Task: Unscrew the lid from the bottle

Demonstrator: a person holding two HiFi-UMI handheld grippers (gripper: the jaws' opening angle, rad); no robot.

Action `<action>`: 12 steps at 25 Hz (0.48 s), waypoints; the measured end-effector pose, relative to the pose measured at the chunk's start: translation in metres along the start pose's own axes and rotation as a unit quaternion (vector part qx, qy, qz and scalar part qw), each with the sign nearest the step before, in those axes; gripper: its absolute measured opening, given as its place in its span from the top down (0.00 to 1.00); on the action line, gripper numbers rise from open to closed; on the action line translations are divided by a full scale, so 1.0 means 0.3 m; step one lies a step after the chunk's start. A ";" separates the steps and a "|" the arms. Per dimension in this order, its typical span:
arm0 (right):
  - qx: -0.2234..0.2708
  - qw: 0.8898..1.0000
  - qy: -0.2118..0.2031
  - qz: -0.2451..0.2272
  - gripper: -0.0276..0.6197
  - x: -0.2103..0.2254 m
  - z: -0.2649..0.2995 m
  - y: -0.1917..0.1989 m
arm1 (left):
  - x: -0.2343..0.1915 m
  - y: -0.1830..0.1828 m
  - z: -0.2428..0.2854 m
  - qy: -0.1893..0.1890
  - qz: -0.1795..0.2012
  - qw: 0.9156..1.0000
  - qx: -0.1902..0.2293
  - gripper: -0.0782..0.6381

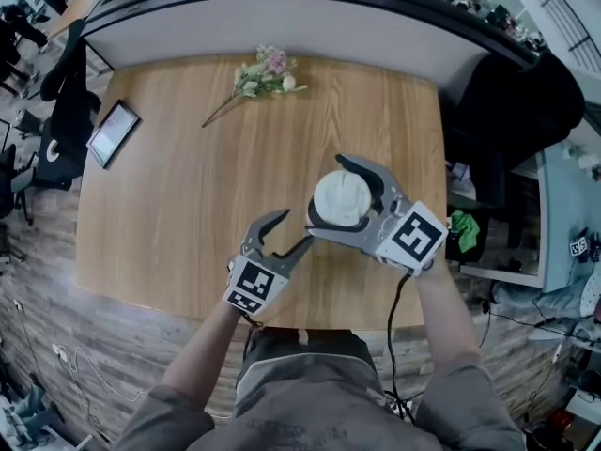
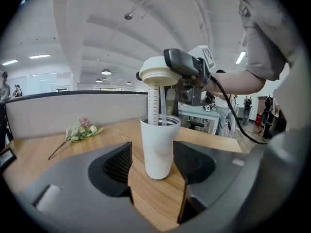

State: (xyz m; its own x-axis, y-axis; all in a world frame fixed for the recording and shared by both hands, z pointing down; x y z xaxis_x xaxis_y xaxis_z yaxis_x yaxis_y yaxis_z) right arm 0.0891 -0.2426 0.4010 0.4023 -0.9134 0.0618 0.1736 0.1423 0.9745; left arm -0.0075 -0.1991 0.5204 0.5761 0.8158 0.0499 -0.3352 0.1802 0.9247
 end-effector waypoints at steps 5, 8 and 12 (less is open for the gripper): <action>0.036 0.998 0.047 -0.027 0.16 -0.031 -0.060 -0.175 | -0.051 -0.122 -0.103 -0.025 0.001 1.000 0.017 0.53; 0.063 0.994 0.076 -0.054 0.16 -0.055 -0.106 -0.298 | -0.093 -0.233 -0.157 -0.033 0.003 0.999 0.041 0.54; 0.096 0.984 0.122 -0.086 0.16 -0.105 -0.184 -0.463 | -0.152 -0.401 -0.245 -0.059 0.017 0.995 0.074 0.59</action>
State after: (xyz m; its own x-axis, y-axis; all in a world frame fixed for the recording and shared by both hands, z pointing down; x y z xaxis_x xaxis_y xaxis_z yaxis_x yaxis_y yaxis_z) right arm 0.1018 -0.2125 0.2519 0.5900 -0.7953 -0.1391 0.0949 -0.1028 0.9902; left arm -0.0482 -0.2177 0.3791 0.6535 0.7477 0.1178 -0.2471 0.0636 0.9669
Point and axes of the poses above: the fingertips, and each gripper's own axes: z forward along the fingers, x to its right, y out of its underside, the point moved 5 cm from there along -z, backward along the fingers, and after that the axes turned 3 degrees about z, right-handed, at the moved point
